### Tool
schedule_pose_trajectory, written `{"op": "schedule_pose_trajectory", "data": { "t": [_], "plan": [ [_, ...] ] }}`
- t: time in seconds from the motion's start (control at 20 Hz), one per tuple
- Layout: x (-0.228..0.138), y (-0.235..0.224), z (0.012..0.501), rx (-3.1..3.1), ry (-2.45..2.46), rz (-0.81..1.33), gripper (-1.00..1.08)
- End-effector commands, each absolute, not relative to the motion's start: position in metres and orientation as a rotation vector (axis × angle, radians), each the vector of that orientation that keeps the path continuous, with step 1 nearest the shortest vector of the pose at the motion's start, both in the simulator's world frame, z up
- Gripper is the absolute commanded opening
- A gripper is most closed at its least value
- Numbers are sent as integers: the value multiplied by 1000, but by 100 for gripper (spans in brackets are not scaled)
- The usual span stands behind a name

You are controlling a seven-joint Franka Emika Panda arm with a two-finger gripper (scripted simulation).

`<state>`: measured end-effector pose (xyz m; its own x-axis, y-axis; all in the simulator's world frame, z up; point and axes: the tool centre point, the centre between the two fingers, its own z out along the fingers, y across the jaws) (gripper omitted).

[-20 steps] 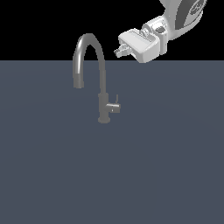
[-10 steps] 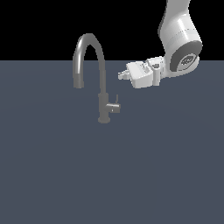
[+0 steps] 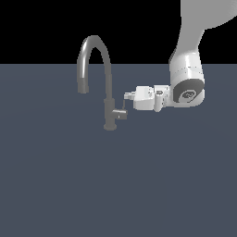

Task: Turn on the faucet by rotating a designated handle.

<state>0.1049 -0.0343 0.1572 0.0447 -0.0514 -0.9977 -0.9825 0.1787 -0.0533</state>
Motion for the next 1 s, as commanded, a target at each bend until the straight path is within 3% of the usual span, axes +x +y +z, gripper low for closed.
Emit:
{"op": "schedule_pose_trajectory", "data": {
  "t": [0.0, 0.55, 0.95],
  "plan": [
    [107, -33, 147, -1084, 1299, 1024, -100],
    [109, -31, 137, -1037, 1310, 1032, -100],
    [90, -26, 144, -1036, 1310, 1032, -100]
  ]
}}
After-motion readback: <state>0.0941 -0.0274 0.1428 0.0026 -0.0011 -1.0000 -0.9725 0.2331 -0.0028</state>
